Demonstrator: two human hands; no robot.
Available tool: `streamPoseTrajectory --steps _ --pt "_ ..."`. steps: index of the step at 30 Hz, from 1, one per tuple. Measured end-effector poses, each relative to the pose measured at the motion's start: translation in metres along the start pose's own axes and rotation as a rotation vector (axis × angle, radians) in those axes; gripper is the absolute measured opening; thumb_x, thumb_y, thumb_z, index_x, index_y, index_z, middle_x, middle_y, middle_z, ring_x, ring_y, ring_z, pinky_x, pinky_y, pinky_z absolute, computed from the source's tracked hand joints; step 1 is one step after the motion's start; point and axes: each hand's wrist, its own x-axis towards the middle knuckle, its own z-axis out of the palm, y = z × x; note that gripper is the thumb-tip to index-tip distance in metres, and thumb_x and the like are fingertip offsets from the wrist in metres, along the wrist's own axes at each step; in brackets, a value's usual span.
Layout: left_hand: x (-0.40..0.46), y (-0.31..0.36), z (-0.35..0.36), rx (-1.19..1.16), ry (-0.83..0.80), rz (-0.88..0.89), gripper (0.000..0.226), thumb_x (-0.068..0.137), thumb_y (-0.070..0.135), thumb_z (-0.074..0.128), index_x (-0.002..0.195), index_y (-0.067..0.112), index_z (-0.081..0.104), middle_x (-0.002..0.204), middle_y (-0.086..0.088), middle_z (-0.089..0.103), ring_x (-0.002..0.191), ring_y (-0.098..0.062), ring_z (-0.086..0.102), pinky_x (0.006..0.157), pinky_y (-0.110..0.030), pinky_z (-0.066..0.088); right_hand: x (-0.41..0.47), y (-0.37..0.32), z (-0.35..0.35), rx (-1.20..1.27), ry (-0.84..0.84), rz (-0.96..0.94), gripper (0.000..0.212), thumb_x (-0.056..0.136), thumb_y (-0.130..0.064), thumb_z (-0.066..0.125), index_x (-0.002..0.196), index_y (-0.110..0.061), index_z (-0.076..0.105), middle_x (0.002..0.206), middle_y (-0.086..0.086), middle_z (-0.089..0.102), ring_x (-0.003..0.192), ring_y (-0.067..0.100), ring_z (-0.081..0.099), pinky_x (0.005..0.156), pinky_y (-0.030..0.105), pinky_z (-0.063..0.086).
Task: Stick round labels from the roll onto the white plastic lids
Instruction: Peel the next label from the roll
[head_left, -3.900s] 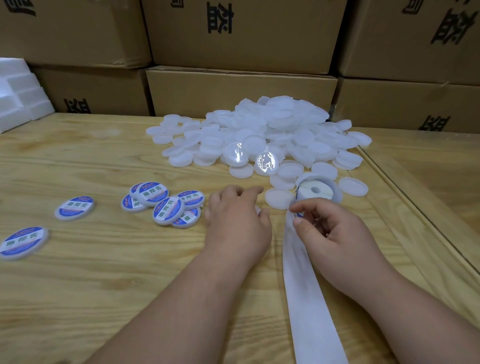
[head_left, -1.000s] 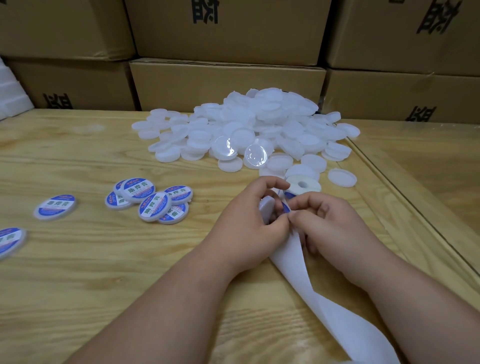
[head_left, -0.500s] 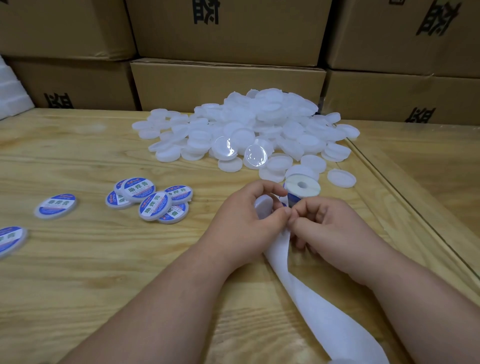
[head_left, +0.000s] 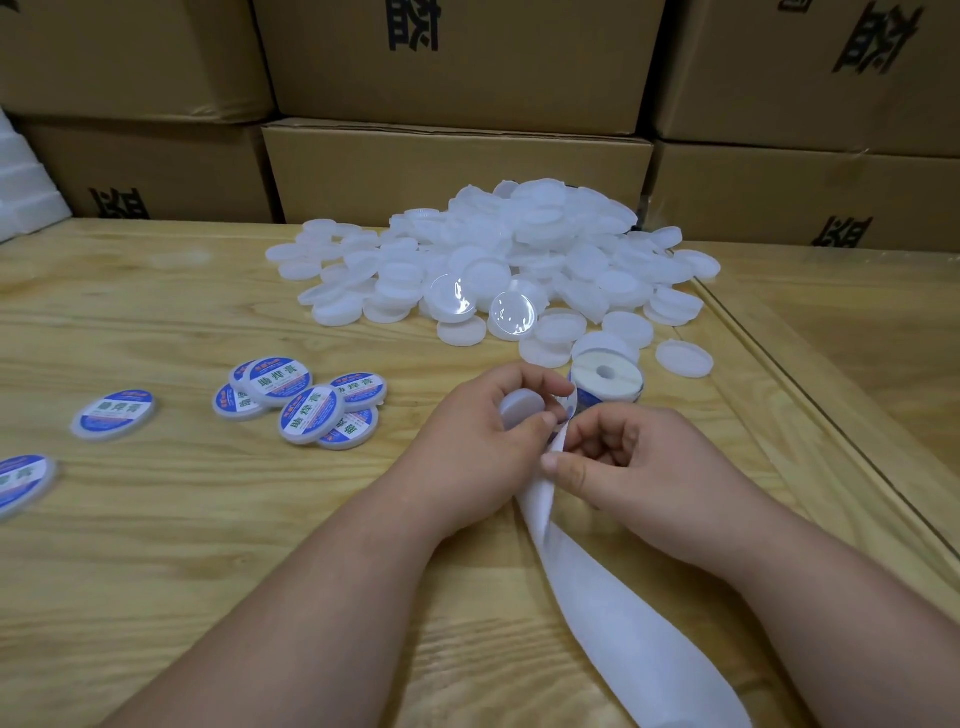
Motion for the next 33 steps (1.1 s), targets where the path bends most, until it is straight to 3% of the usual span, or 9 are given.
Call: streamPoseTrajectory --steps 3,8,11,14,16,18,23,29,33 --pt "-0.0028 0.0034 -0.0055 0.023 -0.048 0.008 0.034 0.093 0.008 0.062 0.101 0.04 0.07 0.092 0.017 0.071 0.085 0.004 0.064 0.077 -0.01 0.049 0.001 0.0034 -0.0028 -0.031 0.004 0.012 0.008 0.083 -0.03 0.074 0.08 -0.022 0.072 0.067 -0.007 0.065 0.061 0.009 0.057 0.06 0.028 0.048" --pt "-0.0098 0.0044 -0.006 0.042 -0.11 0.06 0.025 0.089 0.014 0.069 0.102 0.035 0.071 0.095 0.006 0.07 0.084 -0.005 0.062 0.08 -0.028 0.054 0.0005 0.0034 -0.0025 -0.012 0.03 0.015 0.013 0.083 -0.027 0.067 0.074 -0.018 0.066 0.061 -0.002 0.06 0.056 0.012 0.052 0.052 0.027 0.042" --pt "-0.0096 0.0028 -0.0054 0.072 -0.088 0.082 0.021 0.088 0.021 0.075 0.102 0.036 0.07 0.096 0.01 0.072 0.092 -0.002 0.065 0.085 -0.019 0.052 0.0022 0.0045 -0.0024 -0.002 0.077 0.01 0.016 0.076 -0.032 0.064 0.075 -0.016 0.064 0.06 -0.002 0.058 0.057 0.014 0.05 0.055 0.031 0.041" --pt "-0.0074 0.0013 -0.004 0.088 -0.015 0.074 0.022 0.087 0.022 0.077 0.099 0.039 0.069 0.093 0.018 0.071 0.088 0.004 0.063 0.078 -0.008 0.045 0.0029 0.0067 -0.0017 0.043 0.074 -0.008 0.01 0.084 -0.021 0.067 0.077 -0.016 0.063 0.057 -0.004 0.056 0.055 0.014 0.048 0.053 0.029 0.04" --pt "-0.0068 0.0013 -0.0026 0.078 0.008 0.057 0.022 0.086 0.025 0.079 0.098 0.041 0.068 0.089 0.019 0.071 0.081 0.004 0.061 0.072 -0.007 0.045 0.0028 0.0078 -0.0003 0.089 0.064 -0.017 0.008 0.087 -0.015 0.067 0.08 -0.016 0.064 0.057 -0.006 0.053 0.052 0.012 0.045 0.051 0.026 0.039" --pt "-0.0067 0.0017 -0.0016 0.084 0.024 0.05 0.021 0.085 0.028 0.079 0.097 0.041 0.067 0.087 0.018 0.071 0.078 0.003 0.061 0.07 -0.009 0.046 0.0023 0.0071 0.0013 0.118 0.058 -0.026 0.004 0.083 -0.021 0.066 0.08 -0.018 0.067 0.055 -0.008 0.051 0.049 0.009 0.042 0.048 0.021 0.037" --pt "-0.0079 0.0038 -0.0005 0.081 0.07 0.036 0.02 0.084 0.029 0.08 0.097 0.038 0.069 0.09 0.021 0.07 0.078 0.007 0.061 0.066 -0.005 0.044 0.0016 0.0049 0.0028 0.15 0.055 -0.03 0.011 0.078 -0.021 0.061 0.08 -0.025 0.072 0.054 -0.011 0.048 0.045 0.005 0.038 0.043 0.016 0.033" --pt "-0.0072 0.0026 -0.0002 0.106 0.125 0.047 0.02 0.087 0.026 0.077 0.102 0.036 0.07 0.101 0.027 0.069 0.098 0.011 0.061 0.081 -0.004 0.043 0.0014 0.0031 0.0021 0.114 0.055 -0.006 0.024 0.074 -0.023 0.055 0.087 -0.03 0.074 0.057 -0.009 0.045 0.048 0.007 0.036 0.044 0.016 0.034" --pt "-0.0061 0.0015 0.0003 0.084 0.247 0.008 0.024 0.086 0.021 0.07 0.098 0.042 0.067 0.093 0.02 0.07 0.078 0.003 0.064 0.065 -0.008 0.047 0.0008 0.0009 0.0017 0.13 0.089 -0.005 0.027 0.071 -0.019 0.052 0.089 -0.03 0.069 0.059 -0.002 0.044 0.048 0.009 0.034 0.044 0.016 0.034"
